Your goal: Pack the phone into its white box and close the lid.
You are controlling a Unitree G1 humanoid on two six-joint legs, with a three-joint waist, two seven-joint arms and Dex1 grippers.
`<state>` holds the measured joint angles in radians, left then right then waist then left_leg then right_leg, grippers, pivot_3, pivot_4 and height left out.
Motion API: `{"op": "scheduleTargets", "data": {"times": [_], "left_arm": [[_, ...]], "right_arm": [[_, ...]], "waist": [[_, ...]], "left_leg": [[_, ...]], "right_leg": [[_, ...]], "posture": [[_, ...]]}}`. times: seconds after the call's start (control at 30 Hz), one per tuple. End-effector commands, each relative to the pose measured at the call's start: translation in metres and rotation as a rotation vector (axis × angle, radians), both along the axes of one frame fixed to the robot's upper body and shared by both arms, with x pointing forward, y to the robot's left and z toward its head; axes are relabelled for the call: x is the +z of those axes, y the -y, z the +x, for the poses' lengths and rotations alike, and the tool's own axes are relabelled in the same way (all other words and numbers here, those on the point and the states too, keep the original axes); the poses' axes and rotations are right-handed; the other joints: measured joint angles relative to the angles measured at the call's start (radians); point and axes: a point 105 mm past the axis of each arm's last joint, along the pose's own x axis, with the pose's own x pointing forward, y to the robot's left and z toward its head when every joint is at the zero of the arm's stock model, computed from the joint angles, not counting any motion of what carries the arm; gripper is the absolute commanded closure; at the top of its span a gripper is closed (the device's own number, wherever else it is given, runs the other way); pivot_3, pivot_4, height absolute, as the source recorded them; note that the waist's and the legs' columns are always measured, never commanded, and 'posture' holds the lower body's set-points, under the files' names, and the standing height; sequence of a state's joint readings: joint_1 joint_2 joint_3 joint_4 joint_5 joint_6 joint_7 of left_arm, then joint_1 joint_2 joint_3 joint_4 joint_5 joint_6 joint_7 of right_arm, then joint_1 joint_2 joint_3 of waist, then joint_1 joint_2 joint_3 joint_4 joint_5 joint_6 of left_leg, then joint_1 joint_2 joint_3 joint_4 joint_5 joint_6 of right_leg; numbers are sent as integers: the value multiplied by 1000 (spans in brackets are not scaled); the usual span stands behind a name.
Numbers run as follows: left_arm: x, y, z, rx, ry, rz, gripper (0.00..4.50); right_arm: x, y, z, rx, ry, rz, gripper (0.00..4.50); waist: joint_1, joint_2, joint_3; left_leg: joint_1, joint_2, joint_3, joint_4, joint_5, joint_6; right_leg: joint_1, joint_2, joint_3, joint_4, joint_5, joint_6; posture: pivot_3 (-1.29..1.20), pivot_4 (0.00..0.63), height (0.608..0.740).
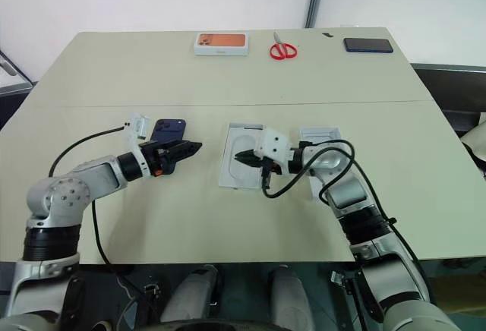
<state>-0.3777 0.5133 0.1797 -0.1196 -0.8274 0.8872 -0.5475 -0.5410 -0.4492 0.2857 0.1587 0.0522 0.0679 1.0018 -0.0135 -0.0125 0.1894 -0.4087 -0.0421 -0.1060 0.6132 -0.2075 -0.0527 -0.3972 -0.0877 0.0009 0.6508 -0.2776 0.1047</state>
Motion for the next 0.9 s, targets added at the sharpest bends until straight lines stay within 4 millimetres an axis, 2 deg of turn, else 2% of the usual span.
{"op": "scheduleTargets", "data": {"times": [0.03,0.2,0.43,0.57,0.77,0.9], "left_arm": [[16,-20,-1,26,175,79,1248],[-6,-42,-6,61,232,186,1248],[0,-34,-5,80,257,116,1248],[0,-31,-7,74,258,111,1248],[-2,-37,-9,78,224,100,1248],[-6,-54,-4,122,140,104,1248]], "right_arm": [[4,-7,0,35,54,-40,4442],[-3,-9,7,35,53,-86,4442],[-22,-10,24,1,93,-179,4442],[-18,-16,24,17,90,-149,4442],[-15,-15,18,36,74,-118,4442],[7,-14,28,-23,94,-30,4442]], "waist": [[-1,0,0],[-4,0,0],[-1,0,0],[-6,0,0],[-6,0,0],[-6,0,0]], "left_leg": [[0,0,0,0,0,0],[0,0,0,-1,0,0],[0,1,-1,0,0,0],[1,1,-1,-1,0,0],[1,1,-2,-1,0,0],[1,1,-3,-1,0,0]], "right_leg": [[0,0,0,0,0,0],[0,0,0,-1,0,0],[1,0,0,-1,0,0],[0,0,0,-1,0,0],[0,1,0,-1,0,0],[0,1,0,0,0,0]], "posture": [[0,150,740],[0,150,740],[0,150,740],[0,150,740],[0,150,740],[0,150,740]]}}
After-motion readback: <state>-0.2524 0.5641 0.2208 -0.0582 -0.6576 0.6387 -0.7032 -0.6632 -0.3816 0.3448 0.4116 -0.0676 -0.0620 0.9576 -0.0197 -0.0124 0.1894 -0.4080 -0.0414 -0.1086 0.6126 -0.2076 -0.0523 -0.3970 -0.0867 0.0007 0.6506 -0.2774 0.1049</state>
